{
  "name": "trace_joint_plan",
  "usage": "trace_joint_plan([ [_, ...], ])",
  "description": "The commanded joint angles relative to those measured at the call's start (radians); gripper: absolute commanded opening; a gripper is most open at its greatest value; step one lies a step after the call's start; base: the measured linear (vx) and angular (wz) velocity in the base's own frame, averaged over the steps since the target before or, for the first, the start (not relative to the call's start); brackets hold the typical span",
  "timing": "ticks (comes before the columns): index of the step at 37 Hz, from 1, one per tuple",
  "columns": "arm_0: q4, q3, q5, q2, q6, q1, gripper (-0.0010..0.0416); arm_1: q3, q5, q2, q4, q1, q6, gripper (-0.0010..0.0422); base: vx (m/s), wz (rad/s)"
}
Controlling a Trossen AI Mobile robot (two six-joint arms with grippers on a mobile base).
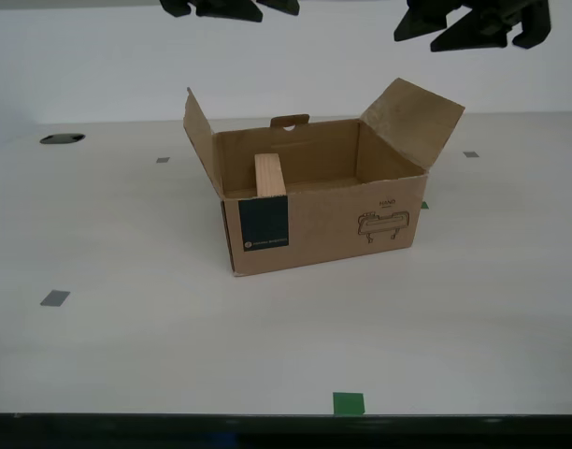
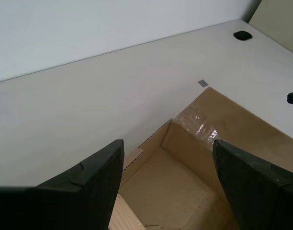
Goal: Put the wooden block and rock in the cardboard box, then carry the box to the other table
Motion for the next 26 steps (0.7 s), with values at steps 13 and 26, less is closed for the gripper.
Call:
trace_joint_plan([
  [13,-0.419,0.375,0.09,0.0,-0.029,-0.011,0.0338,0.241,-0.001,0.0,-0.261,0.003,-0.154,0.0288,0.0,0.0],
  [26,-0.625,0.553,0.09,0.0,-0.041,-0.072,0.035,0.267,-0.007,0.0,-0.326,0.005,-0.261,0.0303,0.0,0.0],
])
